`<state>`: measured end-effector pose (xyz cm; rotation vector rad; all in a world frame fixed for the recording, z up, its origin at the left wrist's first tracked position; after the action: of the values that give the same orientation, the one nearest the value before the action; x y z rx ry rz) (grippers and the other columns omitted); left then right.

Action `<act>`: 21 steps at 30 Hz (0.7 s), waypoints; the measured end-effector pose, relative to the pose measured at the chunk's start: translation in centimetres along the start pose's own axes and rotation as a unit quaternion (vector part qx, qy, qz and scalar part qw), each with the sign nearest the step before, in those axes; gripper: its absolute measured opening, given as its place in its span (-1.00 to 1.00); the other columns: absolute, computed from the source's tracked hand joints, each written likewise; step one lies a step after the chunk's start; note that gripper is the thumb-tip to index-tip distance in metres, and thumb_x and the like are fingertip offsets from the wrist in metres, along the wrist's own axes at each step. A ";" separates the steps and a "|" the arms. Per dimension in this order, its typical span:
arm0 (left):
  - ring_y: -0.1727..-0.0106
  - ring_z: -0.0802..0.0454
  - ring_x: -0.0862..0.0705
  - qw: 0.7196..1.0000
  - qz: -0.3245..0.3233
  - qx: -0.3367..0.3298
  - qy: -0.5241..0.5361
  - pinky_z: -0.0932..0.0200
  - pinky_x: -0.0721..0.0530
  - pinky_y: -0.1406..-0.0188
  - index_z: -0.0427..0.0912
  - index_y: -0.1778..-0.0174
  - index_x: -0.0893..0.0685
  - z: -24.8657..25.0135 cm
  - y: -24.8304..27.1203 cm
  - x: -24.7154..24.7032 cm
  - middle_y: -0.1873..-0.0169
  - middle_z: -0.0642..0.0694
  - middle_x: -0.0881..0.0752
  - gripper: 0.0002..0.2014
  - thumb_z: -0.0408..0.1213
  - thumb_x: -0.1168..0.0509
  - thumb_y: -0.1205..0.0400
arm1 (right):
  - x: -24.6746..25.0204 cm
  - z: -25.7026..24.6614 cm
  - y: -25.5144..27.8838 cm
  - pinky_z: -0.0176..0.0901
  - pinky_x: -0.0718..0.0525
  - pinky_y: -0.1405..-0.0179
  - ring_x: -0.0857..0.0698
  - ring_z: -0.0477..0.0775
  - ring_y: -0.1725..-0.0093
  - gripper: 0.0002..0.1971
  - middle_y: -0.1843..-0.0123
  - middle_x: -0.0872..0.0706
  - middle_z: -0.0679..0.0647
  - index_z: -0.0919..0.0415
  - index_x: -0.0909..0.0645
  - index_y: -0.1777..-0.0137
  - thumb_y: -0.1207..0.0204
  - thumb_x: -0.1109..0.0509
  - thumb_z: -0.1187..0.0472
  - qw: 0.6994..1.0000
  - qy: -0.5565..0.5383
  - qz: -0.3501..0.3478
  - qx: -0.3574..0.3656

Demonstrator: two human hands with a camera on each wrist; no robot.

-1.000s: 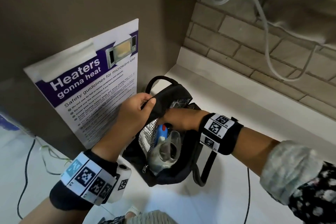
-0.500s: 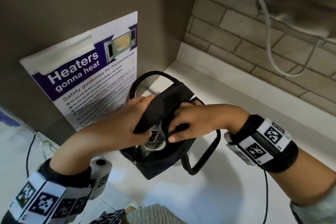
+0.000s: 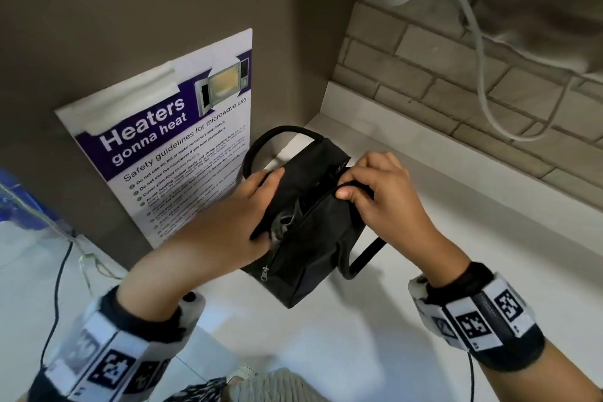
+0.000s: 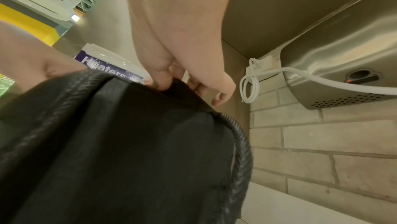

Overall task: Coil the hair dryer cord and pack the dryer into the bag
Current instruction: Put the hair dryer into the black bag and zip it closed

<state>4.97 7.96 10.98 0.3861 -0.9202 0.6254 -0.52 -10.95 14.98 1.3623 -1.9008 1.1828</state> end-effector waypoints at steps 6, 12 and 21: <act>-0.44 -0.09 -0.47 0.997 0.069 -0.040 0.016 0.07 -0.63 -0.23 0.14 -0.66 0.06 1.7 -1.8 -2.0 -0.63 -0.14 -0.14 -0.18 -0.37 -0.22 -0.56 | 0.3 0.4 0.5 0.12 -0.55 -0.08 -0.47 0.02 0.02 -0.95 0.21 -0.46 -0.19 0.07 -0.73 0.12 -0.45 -0.47 0.16 0.999 -0.004 0.036 -0.007; -0.31 -0.09 -0.63 0.964 0.260 -0.041 0.047 0.06 -0.64 -0.28 -0.16 -0.61 -0.26 1.8 -2.8 -0.6 -0.42 -0.21 -0.52 -0.44 -0.41 -0.14 -0.65 | 0.3 1.2 0.9 0.19 -0.55 -0.12 -0.47 0.00 -0.02 -0.94 0.18 -0.47 -0.16 0.07 -0.73 0.10 -0.48 -0.44 0.20 0.997 -0.008 0.068 -0.045; -0.05 -0.33 -0.62 0.953 0.171 0.200 0.147 0.01 -0.56 0.08 -0.34 -0.17 -0.53 -4.6 -1.3 -3.6 0.00 -0.43 -0.62 -0.27 0.35 -0.12 -0.52 | 0.2 0.8 1.5 0.20 -0.53 -0.17 -0.45 -0.03 -0.06 -0.93 0.07 -0.47 -0.12 0.04 -0.74 0.09 -0.49 -0.43 0.17 0.992 -0.021 0.106 -0.073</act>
<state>7.02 8.34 5.37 0.4831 -0.5715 1.1647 -1.91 -11.59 14.20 1.1395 -2.1589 1.0942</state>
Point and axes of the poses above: each hand's wrist, its own y-axis away from the middle knuckle, its own x-axis out of the back of the hand, z = x × y, the point moved 6 cm from there along -y, towards the middle knuckle
